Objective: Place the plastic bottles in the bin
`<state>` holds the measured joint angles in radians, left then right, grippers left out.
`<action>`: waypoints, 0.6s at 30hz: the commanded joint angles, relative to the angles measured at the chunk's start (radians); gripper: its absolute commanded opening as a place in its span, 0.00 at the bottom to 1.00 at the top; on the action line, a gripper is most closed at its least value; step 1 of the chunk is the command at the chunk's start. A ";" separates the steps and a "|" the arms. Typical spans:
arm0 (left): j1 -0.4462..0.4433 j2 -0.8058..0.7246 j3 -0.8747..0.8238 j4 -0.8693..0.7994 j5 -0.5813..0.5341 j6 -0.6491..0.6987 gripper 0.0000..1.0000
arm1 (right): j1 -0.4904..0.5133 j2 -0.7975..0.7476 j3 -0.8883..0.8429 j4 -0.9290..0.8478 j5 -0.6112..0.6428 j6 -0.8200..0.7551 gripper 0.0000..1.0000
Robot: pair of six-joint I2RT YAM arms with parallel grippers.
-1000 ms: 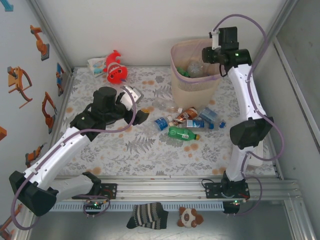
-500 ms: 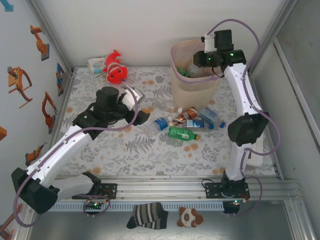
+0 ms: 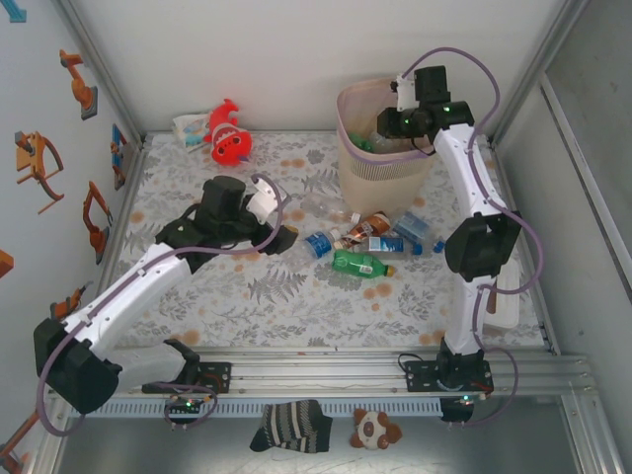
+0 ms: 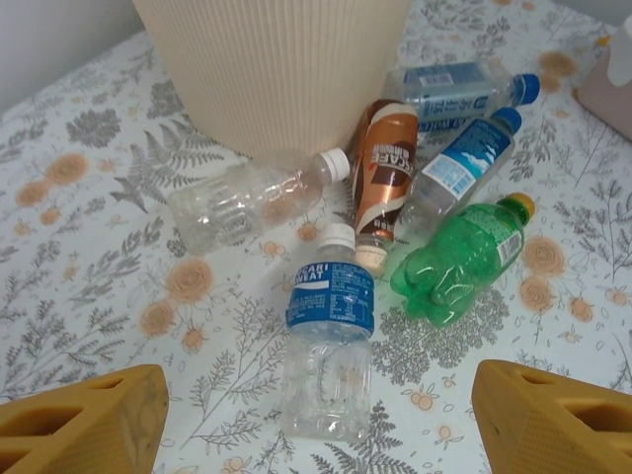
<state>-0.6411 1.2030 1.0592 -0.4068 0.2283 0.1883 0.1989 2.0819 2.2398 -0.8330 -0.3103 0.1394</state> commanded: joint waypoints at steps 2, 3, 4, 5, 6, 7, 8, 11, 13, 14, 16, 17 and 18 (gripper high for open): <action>0.000 0.043 -0.004 -0.018 0.030 -0.016 0.79 | 0.005 -0.035 -0.021 -0.107 0.046 0.014 0.22; 0.000 0.053 -0.002 -0.020 0.034 -0.016 0.79 | 0.005 -0.050 -0.021 -0.107 0.045 0.018 0.22; 0.000 0.066 0.000 -0.017 0.038 -0.017 0.80 | 0.005 -0.067 -0.023 -0.108 0.041 0.019 0.22; 0.000 0.080 0.003 -0.018 0.039 -0.019 0.80 | 0.005 -0.085 -0.025 -0.106 0.040 0.020 0.23; 0.000 0.094 0.005 -0.018 0.039 -0.020 0.80 | 0.005 -0.101 -0.025 -0.107 0.040 0.021 0.23; 0.000 0.111 0.011 -0.021 0.039 -0.018 0.80 | 0.004 -0.119 -0.026 -0.109 0.041 0.021 0.23; -0.002 0.130 0.020 -0.027 0.039 -0.016 0.80 | 0.005 -0.140 -0.030 -0.111 0.047 0.018 0.24; -0.005 0.185 0.048 -0.052 0.040 -0.001 0.80 | 0.005 -0.201 -0.050 -0.117 0.061 0.009 0.24; -0.009 0.224 0.071 -0.072 0.047 0.013 0.80 | 0.005 -0.252 -0.074 -0.117 0.071 0.002 0.25; -0.011 0.241 0.082 -0.079 0.050 0.018 0.80 | 0.005 -0.275 -0.085 -0.118 0.079 -0.001 0.25; -0.015 0.279 0.106 -0.094 0.053 0.028 0.80 | 0.005 -0.327 -0.112 -0.122 0.098 -0.011 0.25; -0.016 0.298 0.121 -0.103 0.056 0.032 0.80 | 0.005 -0.349 -0.127 -0.126 0.108 -0.014 0.25; -0.018 0.320 0.138 -0.118 0.055 0.035 0.80 | 0.005 -0.377 -0.145 -0.126 0.120 -0.017 0.25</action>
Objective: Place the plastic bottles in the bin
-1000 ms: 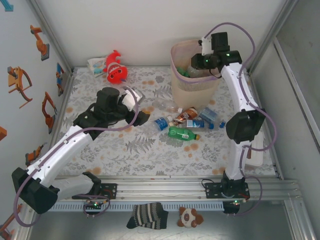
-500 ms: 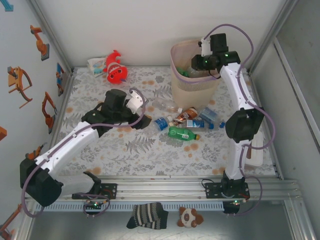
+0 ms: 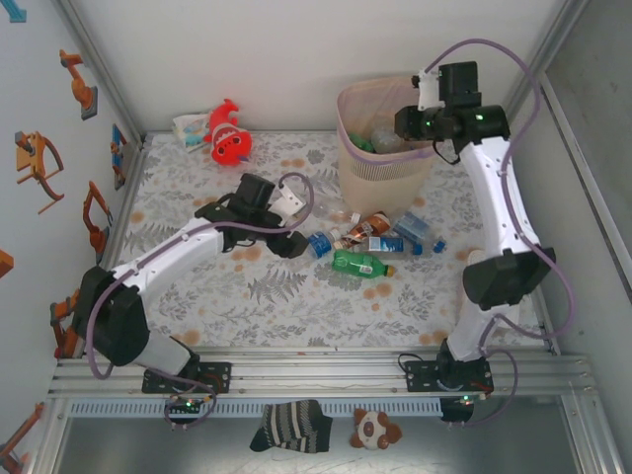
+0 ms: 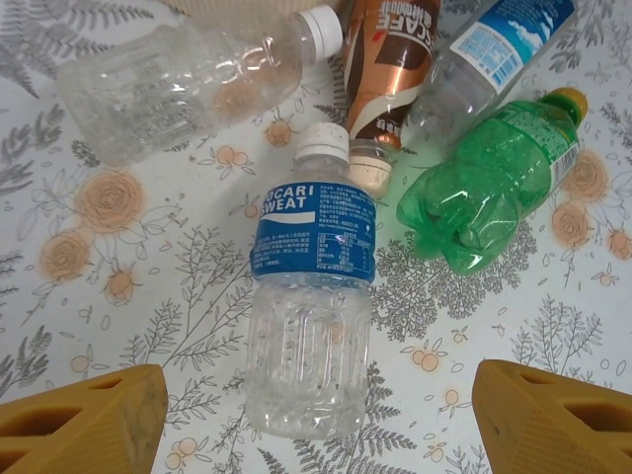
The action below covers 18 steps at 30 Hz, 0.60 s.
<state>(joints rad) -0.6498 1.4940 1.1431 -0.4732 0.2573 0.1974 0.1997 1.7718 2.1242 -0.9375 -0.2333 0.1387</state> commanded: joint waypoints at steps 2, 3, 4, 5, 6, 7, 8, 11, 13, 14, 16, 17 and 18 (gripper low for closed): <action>-0.018 0.074 0.093 -0.081 0.021 0.034 0.80 | 0.004 -0.119 -0.069 -0.020 0.065 -0.022 0.26; -0.024 0.100 0.116 -0.097 0.014 0.039 0.80 | 0.004 -0.144 -0.088 -0.020 0.076 -0.024 0.26; -0.030 0.124 0.135 -0.116 0.006 0.044 0.80 | 0.004 -0.170 -0.106 -0.020 0.087 -0.026 0.26; -0.037 0.144 0.150 -0.130 -0.002 0.050 0.80 | 0.004 -0.189 -0.120 -0.020 0.096 -0.028 0.26; -0.043 0.166 0.167 -0.144 -0.012 0.055 0.80 | 0.004 -0.209 -0.137 -0.020 0.106 -0.030 0.26; -0.050 0.187 0.184 -0.157 -0.024 0.060 0.80 | 0.004 -0.234 -0.152 -0.020 0.117 -0.030 0.26; -0.056 0.207 0.196 -0.171 -0.029 0.065 0.81 | 0.004 -0.254 -0.169 -0.020 0.128 -0.032 0.27; -0.076 0.278 0.247 -0.217 -0.051 0.082 0.81 | 0.004 -0.305 -0.213 -0.020 0.156 -0.039 0.27; -0.087 0.330 0.282 -0.252 -0.070 0.089 0.81 | 0.004 -0.334 -0.237 -0.024 0.174 -0.042 0.27; -0.091 0.351 0.298 -0.270 -0.081 0.091 0.81 | 0.003 -0.345 -0.245 -0.027 0.180 -0.043 0.27; -0.097 0.398 0.332 -0.307 -0.110 0.093 0.81 | 0.003 -0.365 -0.260 -0.033 0.192 -0.045 0.27; -0.100 0.417 0.348 -0.318 -0.116 0.093 0.81 | 0.004 -0.374 -0.267 -0.035 0.194 -0.046 0.28; -0.102 0.440 0.366 -0.334 -0.118 0.093 0.82 | 0.004 -0.383 -0.276 -0.036 0.195 -0.045 0.28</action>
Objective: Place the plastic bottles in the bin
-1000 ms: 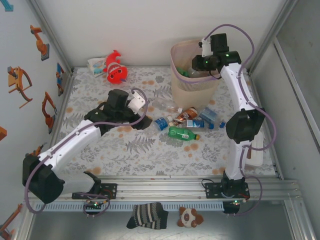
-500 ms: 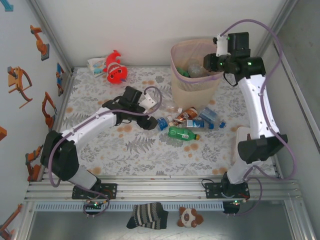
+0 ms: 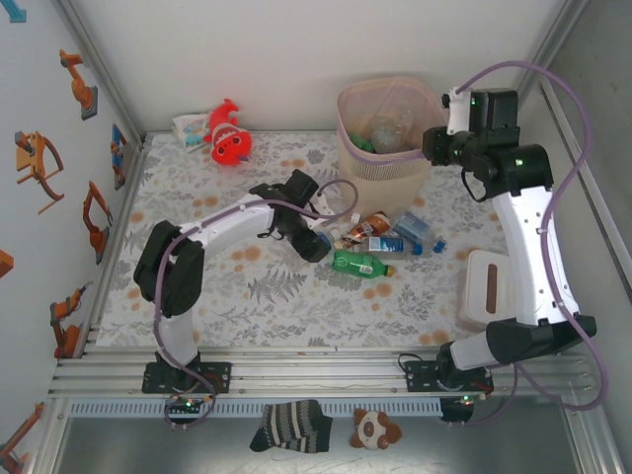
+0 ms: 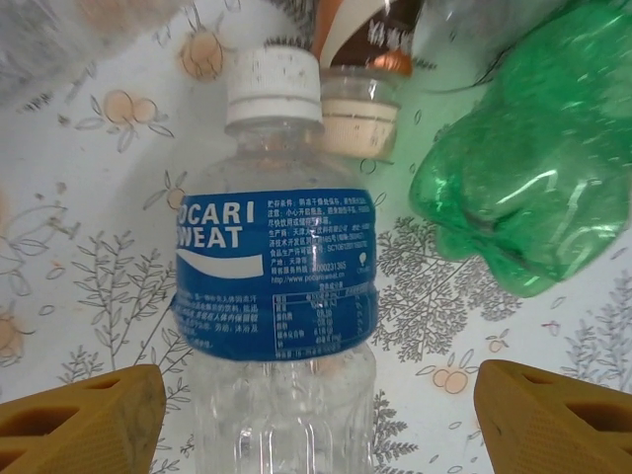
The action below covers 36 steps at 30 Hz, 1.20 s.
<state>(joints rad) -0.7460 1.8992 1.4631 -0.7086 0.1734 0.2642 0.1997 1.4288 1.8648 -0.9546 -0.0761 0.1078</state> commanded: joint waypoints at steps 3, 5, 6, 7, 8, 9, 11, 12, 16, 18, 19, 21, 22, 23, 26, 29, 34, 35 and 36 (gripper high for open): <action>-0.013 0.101 0.101 -0.135 -0.061 0.026 0.82 | 0.003 -0.060 -0.038 -0.024 0.035 -0.013 0.28; -0.017 0.136 0.134 -0.155 -0.078 0.029 0.82 | 0.003 -0.068 -0.048 -0.028 0.036 -0.013 0.28; -0.019 0.156 0.150 -0.167 -0.089 0.032 0.82 | 0.004 -0.072 -0.051 -0.029 0.037 -0.013 0.28; -0.022 0.173 0.164 -0.177 -0.097 0.035 0.82 | 0.004 -0.075 -0.055 -0.029 0.036 -0.012 0.28; -0.024 0.188 0.175 -0.184 -0.099 0.039 0.82 | 0.003 -0.077 -0.056 -0.029 0.035 -0.010 0.28; -0.026 0.203 0.184 -0.193 -0.105 0.042 0.81 | 0.004 -0.077 -0.056 -0.029 0.031 -0.011 0.28; -0.029 0.222 0.198 -0.206 -0.108 0.045 0.80 | 0.003 -0.079 -0.055 -0.032 0.030 -0.010 0.28; -0.030 0.229 0.201 -0.208 -0.107 0.046 0.80 | 0.004 -0.079 -0.055 -0.032 0.029 -0.011 0.28; -0.031 0.229 0.200 -0.208 -0.102 0.046 0.74 | 0.004 -0.082 -0.056 -0.032 0.019 -0.005 0.28; -0.031 0.226 0.197 -0.208 -0.105 0.046 0.72 | 0.004 -0.082 -0.059 -0.029 0.011 0.000 0.28; -0.031 0.223 0.198 -0.209 -0.104 0.047 0.70 | 0.003 -0.082 -0.059 -0.029 0.006 0.002 0.28; -0.031 0.217 0.198 -0.209 -0.105 0.047 0.69 | 0.004 -0.082 -0.059 -0.027 0.002 0.007 0.28; -0.030 0.213 0.198 -0.209 -0.107 0.047 0.68 | 0.003 -0.083 -0.061 -0.026 0.002 0.008 0.28; -0.031 0.208 0.198 -0.210 -0.107 0.047 0.67 | 0.004 -0.084 -0.059 -0.026 0.002 0.008 0.28; -0.031 0.189 0.197 -0.210 -0.107 0.050 0.67 | 0.003 -0.088 -0.055 -0.024 0.005 0.007 0.28; -0.030 0.160 0.197 -0.211 -0.108 0.051 0.66 | 0.004 -0.090 -0.050 -0.023 0.000 0.008 0.28; -0.029 0.098 0.197 -0.206 -0.103 0.055 0.65 | 0.004 -0.087 -0.047 -0.019 -0.033 0.022 0.28; -0.029 0.081 0.197 -0.203 -0.102 0.055 0.65 | 0.003 -0.087 -0.045 -0.018 -0.039 0.026 0.28; -0.029 0.064 0.196 -0.199 -0.101 0.056 0.65 | 0.004 -0.087 -0.044 -0.016 -0.047 0.029 0.28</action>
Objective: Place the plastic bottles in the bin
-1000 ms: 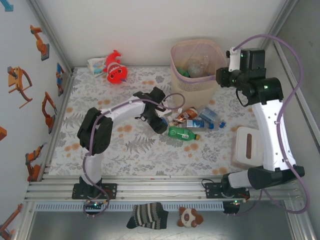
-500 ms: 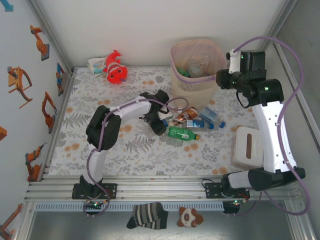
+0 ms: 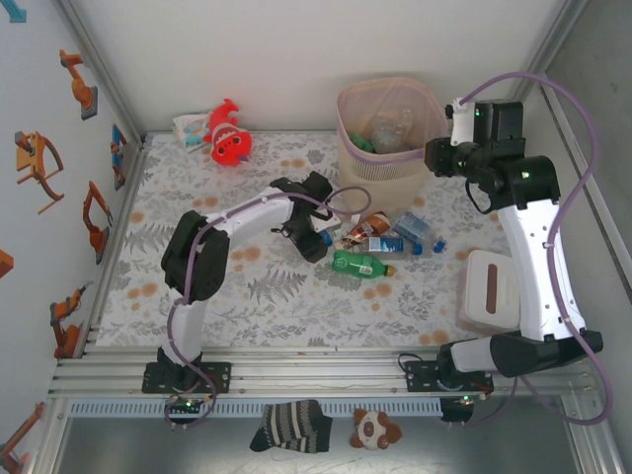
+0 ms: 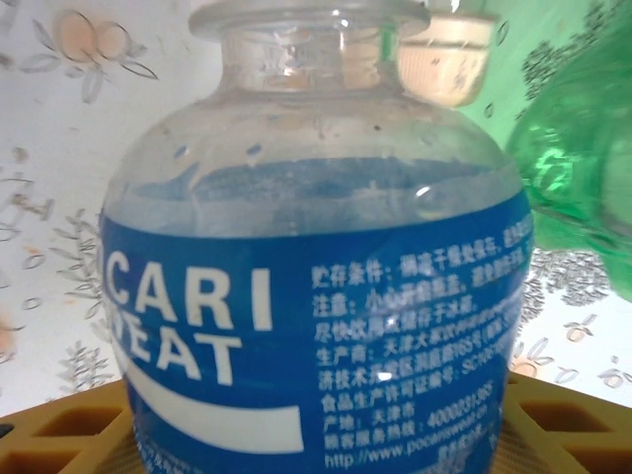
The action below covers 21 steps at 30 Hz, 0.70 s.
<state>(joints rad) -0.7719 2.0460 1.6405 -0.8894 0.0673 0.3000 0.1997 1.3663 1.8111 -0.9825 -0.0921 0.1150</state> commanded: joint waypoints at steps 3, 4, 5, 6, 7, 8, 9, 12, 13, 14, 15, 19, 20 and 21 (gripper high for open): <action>-0.003 -0.144 0.009 0.010 0.008 0.022 0.64 | 0.004 -0.027 0.014 0.016 -0.041 0.026 0.28; -0.003 -0.163 0.005 0.021 0.008 0.025 0.64 | 0.003 -0.029 0.017 0.018 -0.041 0.026 0.28; -0.004 -0.187 0.000 0.041 0.009 0.028 0.64 | 0.004 -0.030 0.021 0.017 -0.041 0.026 0.28; -0.002 -0.211 -0.010 0.064 0.007 0.032 0.64 | 0.004 -0.030 0.023 0.019 -0.041 0.026 0.28; -0.001 -0.230 -0.015 0.084 0.006 0.036 0.64 | 0.004 -0.033 0.026 0.021 -0.041 0.027 0.28; -0.002 -0.251 -0.020 0.107 0.005 0.041 0.64 | 0.004 -0.035 0.028 0.022 -0.041 0.026 0.28; -0.001 -0.268 -0.021 0.131 0.006 0.047 0.64 | 0.004 -0.037 0.030 0.022 -0.041 0.025 0.28; 0.004 -0.314 -0.020 0.206 0.008 0.062 0.64 | 0.004 -0.048 0.028 0.022 -0.034 0.023 0.28; 0.006 -0.327 -0.019 0.233 0.009 0.066 0.64 | 0.004 -0.053 0.027 0.022 -0.030 0.024 0.28; 0.008 -0.341 -0.020 0.267 0.008 0.068 0.64 | 0.003 -0.058 0.025 0.022 -0.026 0.022 0.28; 0.012 -0.354 -0.023 0.308 -0.002 0.068 0.63 | 0.004 -0.064 0.022 0.022 -0.021 0.021 0.28; 0.037 -0.377 -0.022 0.463 -0.010 0.064 0.60 | 0.004 -0.082 0.023 0.022 -0.015 0.020 0.28; 0.042 -0.375 -0.013 0.498 -0.010 0.068 0.60 | 0.004 -0.084 0.026 0.022 -0.017 0.020 0.28; 0.047 -0.371 -0.001 0.526 -0.009 0.070 0.60 | 0.004 -0.087 0.028 0.022 -0.017 0.021 0.28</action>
<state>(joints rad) -0.7422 1.6920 1.6249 -0.5144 0.0658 0.3481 0.1997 1.3010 1.8111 -0.9760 -0.1150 0.1310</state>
